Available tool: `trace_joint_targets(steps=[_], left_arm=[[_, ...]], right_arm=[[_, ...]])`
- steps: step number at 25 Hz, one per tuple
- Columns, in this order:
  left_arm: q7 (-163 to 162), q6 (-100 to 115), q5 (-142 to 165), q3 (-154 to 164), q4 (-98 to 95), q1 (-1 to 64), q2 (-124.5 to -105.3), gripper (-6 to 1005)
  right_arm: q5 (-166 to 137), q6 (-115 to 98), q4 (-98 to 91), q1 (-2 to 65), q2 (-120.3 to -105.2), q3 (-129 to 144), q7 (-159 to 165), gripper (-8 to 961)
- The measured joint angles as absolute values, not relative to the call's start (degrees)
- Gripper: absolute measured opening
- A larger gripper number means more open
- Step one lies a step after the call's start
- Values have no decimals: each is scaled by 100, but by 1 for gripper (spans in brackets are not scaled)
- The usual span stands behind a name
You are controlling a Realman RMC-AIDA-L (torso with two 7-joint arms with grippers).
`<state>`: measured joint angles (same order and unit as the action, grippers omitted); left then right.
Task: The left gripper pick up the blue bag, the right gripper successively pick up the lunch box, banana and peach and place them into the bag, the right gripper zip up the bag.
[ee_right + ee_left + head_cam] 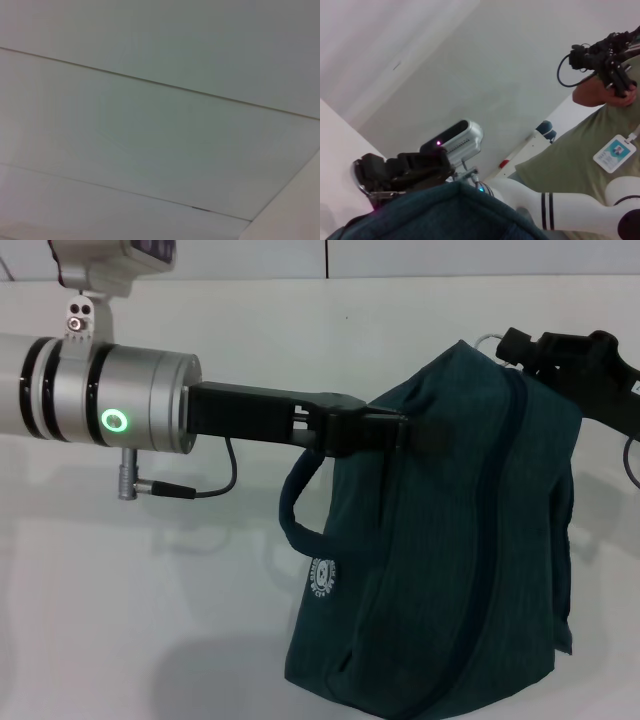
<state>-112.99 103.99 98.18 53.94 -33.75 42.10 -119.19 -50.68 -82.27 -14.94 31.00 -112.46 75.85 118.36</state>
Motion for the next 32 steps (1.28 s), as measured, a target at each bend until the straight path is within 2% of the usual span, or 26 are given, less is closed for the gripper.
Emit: trace_joint_targets(steps=[14,20,30,32], left_arm=[[-11345,10051,9786,5206,-3334,4200,-11911,50],[-11406,9719,9786,5107,-3331,4203,-11896,49],[-11574,8407,9883,5144,-3296,4211,-11865,49],[-11615,8134,9961,5160,-3243,4211,-11865,49]], right_arm=[[-5012,-8423,-1500,3066,-11301,7321,11768,39],[-4997,-8577,-1508,2909,-11300,7040,11749,236],[-4991,-8698,-1544,2600,-11281,6624,11570,682],[-4991,-8721,-1544,2599,-11288,6622,11547,687]])
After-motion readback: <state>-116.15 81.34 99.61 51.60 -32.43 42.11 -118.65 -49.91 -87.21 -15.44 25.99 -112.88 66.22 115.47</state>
